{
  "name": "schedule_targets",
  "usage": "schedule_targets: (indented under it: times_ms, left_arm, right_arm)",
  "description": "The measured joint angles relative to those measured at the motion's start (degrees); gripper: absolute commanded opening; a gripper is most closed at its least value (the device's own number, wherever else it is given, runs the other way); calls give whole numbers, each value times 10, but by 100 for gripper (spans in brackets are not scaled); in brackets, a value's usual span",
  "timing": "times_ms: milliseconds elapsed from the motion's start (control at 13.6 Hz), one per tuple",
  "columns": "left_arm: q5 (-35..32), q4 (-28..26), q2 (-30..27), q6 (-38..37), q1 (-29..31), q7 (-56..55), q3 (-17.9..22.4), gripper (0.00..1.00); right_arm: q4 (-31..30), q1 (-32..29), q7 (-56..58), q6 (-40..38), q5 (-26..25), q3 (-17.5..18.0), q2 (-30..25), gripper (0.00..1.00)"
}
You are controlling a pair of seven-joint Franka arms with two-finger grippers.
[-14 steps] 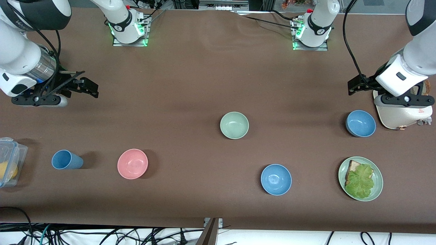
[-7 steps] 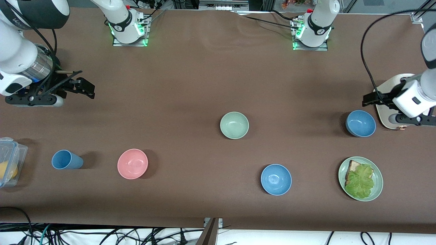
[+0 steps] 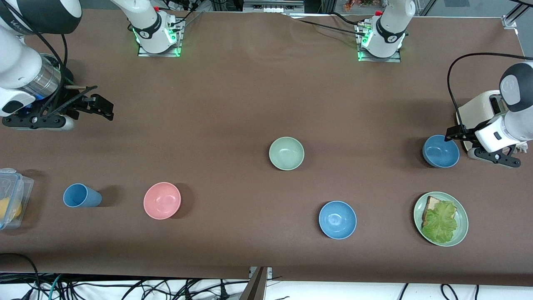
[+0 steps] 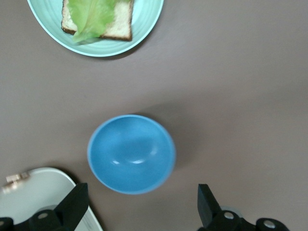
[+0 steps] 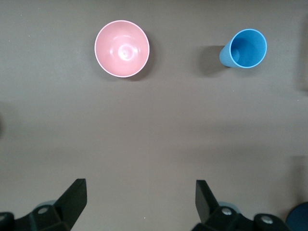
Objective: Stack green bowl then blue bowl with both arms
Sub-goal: 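Move the left gripper down to the blue bowl near the toaster, then grasp the blue bowl rim with the left gripper and lift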
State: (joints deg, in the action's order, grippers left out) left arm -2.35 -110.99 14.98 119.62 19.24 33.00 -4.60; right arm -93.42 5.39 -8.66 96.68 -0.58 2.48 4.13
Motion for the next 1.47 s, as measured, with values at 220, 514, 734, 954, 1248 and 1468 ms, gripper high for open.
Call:
schedule_targets:
  times_ms: [220, 514, 734, 954, 1248, 1468]
  left_arm:
    - [0, -20, 53, 97, 49, 97, 1, 100]
    - [0, -21, 105, 184, 61, 137, 0, 65]
    - [0, -21, 114, 188, 62, 142, -1, 46]
    - [0, -21, 128, 196, 63, 155, -1, 28]
    - [0, -21, 139, 207, 63, 160, -1, 0]
    - [0, -17, 131, 195, 63, 162, -3, 0]
  right_arm:
    - [9, 0, 0, 0, 0, 0, 3, 100]
    - [21, 0, 0, 0, 0, 0, 9, 100]
    - [21, 0, 0, 0, 0, -1, 9, 100]
    - [21, -1, 0, 0, 0, -1, 9, 100]
    - [21, -1, 0, 0, 0, -1, 9, 100]
    - [21, -1, 0, 0, 0, -1, 10, 100]
